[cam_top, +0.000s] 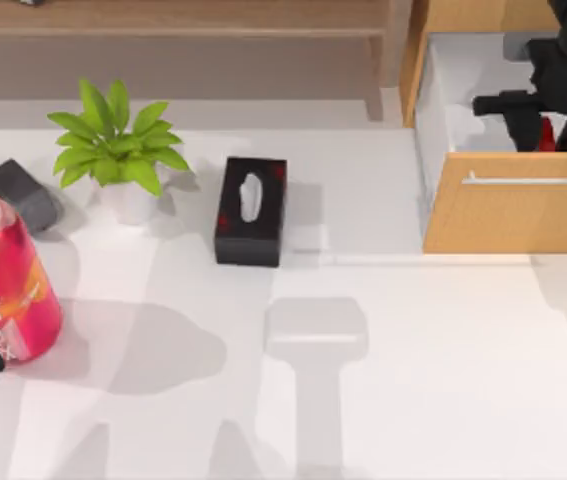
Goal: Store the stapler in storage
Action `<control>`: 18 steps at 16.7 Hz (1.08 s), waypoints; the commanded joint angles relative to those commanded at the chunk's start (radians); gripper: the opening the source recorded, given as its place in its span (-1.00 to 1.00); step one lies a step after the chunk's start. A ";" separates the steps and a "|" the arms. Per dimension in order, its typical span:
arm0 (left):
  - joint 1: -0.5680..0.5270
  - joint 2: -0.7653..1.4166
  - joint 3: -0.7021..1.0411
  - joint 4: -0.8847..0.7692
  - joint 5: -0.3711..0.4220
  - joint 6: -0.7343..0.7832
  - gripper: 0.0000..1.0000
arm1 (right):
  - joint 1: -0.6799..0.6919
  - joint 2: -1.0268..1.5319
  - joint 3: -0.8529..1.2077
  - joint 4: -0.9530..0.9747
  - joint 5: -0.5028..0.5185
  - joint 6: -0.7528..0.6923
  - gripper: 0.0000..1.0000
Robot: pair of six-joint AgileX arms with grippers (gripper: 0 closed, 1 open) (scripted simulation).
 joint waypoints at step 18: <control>0.000 0.000 0.000 0.000 0.000 0.000 1.00 | 0.000 0.033 -0.021 0.006 -0.006 0.041 -0.70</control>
